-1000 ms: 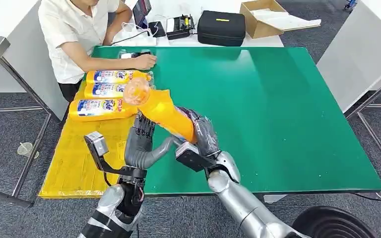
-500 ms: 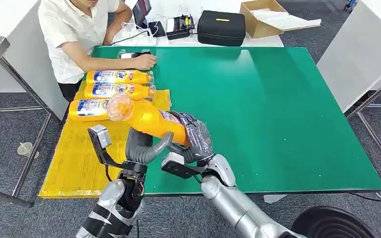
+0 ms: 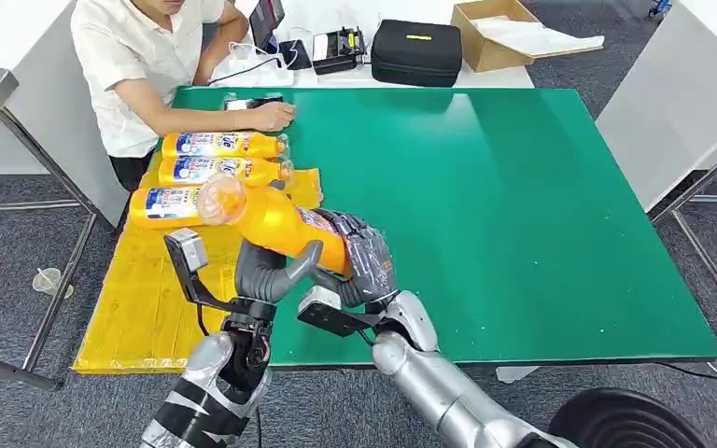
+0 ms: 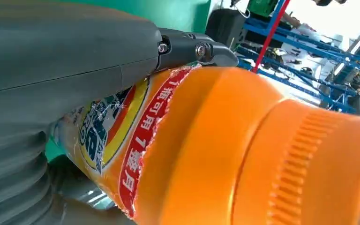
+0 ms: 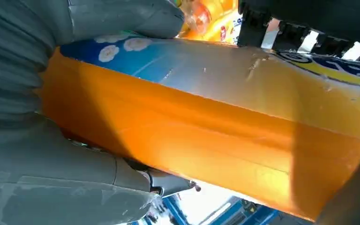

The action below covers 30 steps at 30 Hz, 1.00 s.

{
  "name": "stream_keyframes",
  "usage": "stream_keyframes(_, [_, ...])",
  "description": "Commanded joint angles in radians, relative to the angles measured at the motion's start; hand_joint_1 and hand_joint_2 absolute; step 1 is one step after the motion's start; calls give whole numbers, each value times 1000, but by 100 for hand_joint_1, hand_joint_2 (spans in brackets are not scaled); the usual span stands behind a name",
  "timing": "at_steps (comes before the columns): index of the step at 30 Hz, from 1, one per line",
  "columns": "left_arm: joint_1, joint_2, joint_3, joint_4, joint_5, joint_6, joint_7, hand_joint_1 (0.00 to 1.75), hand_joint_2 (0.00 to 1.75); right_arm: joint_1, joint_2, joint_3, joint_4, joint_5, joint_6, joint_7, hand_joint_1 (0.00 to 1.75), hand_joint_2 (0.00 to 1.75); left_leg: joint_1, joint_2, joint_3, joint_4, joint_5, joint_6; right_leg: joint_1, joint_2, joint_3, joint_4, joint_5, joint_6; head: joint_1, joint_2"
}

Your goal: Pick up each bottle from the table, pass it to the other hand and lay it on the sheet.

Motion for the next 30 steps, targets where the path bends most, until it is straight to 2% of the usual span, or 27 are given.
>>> stream_keyframes(1, [-30,19,-23,7,17,-69,-27,175,175,-30,-3,17,50,-72,60,-36,154,175,0,1,3,0,-1,0,1,0,3,0,-1,-2,0,0])
stream_keyframes(4, [-30,19,-23,7,17,-69,-27,175,175,-30,-3,17,50,-72,60,-36,154,175,1,3,9,2,-5,0,2,1,9,0,-4,-6,0,0])
stream_keyframes(5, [-30,19,-23,7,17,-69,-27,175,175,-30,-3,17,50,-72,60,-36,154,175,0,0,2,0,-1,0,1,0,2,0,-1,-2,0,0])
stream_keyframes(6, [-30,19,-23,7,17,-69,-27,175,175,-30,-3,17,50,-72,60,-36,154,175,1,2,7,2,-4,0,3,0,8,1,-4,-6,0,0])
stream_keyframes(7, [-25,19,-22,1,40,-98,-19,175,175,-27,-1,12,51,-86,72,-45,141,175,0,1,4,0,-2,0,1,0,4,0,-1,-3,0,0])
stream_keyframes(9, [-22,20,-22,1,43,-103,-18,175,175,-26,-1,10,51,-91,74,-48,143,175,1,3,6,1,-3,0,2,1,6,0,-3,-5,0,0])
stream_keyframes(10, [-16,21,-23,-9,57,-131,-22,175,175,-23,4,-1,55,-125,116,-54,0,175,1,2,7,1,-4,0,2,0,7,0,-3,-5,0,0])
stream_keyframes(14, [-6,25,-21,-16,71,-146,-17,175,175,-13,9,-19,52,-147,115,-69,0,175,0,1,3,0,-1,0,1,0,3,-1,-1,-2,0,0])
stream_keyframes(20, [-4,30,-21,-22,65,-142,-17,175,175,-8,15,-36,55,-163,115,-82,0,175,1,3,9,2,-5,0,3,1,9,1,-4,-6,0,0])
stream_keyframes(23, [-2,51,-30,-30,12,-110,-21,175,175,12,14,-75,49,-188,89,-95,0,175,0,1,3,-1,-1,0,1,0,3,-1,-1,-3,0,0])
stream_keyframes(24, [-1,60,-30,-31,-12,-90,-23,175,175,20,10,-89,51,-192,75,-99,0,0,0,0,3,-1,-1,0,1,-1,3,-1,-1,-2,0,0])
stream_keyframes(26, [-6,80,-38,-29,-86,-38,-25,175,175,36,3,-125,59,-197,26,-103,0,0,0,0,3,-1,-1,0,1,-1,3,-1,-1,-2,0,0])
stream_keyframes(30, [-18,138,-37,-26,-272,99,-11,175,175,68,-13,-234,112,-162,-191,-125,0,0,0,0,6,-2,-1,0,1,-2,7,-2,-2,-3,0,0])
